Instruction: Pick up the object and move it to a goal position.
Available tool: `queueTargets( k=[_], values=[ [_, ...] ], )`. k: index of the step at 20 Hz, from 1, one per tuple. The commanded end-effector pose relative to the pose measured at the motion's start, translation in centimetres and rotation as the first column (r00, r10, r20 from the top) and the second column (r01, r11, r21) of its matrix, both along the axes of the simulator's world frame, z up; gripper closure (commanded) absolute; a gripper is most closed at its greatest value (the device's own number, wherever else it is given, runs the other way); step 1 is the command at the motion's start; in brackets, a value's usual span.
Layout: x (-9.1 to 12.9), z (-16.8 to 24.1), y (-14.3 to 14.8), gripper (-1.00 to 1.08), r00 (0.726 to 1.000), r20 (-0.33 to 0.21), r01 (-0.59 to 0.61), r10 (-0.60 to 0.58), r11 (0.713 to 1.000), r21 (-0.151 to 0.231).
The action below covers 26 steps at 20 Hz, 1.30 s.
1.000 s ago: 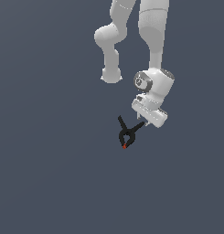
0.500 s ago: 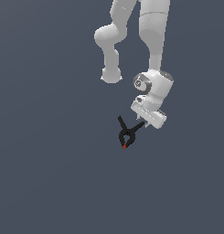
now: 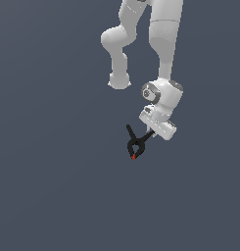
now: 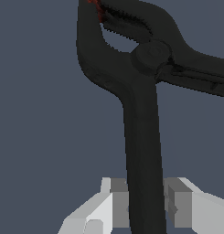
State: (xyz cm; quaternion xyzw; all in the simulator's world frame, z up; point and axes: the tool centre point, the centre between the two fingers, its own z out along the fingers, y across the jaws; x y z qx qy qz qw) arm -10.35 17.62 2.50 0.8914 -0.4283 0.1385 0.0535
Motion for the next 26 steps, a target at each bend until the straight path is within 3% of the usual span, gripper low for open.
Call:
queueTargets(
  k=[1,14,26],
  values=[
    [0.0,-0.1,0.0,1.08,1.0,0.0,0.0,0.0,1.0,0.0],
    [-0.2,0.7,-0.4,1.08,1.0,0.001,0.0,0.0,1.0,0.001],
    [-1.9,6.0,-3.3,1.08,1.0,-0.002,0.0,0.0,1.0,0.004]
  ],
)
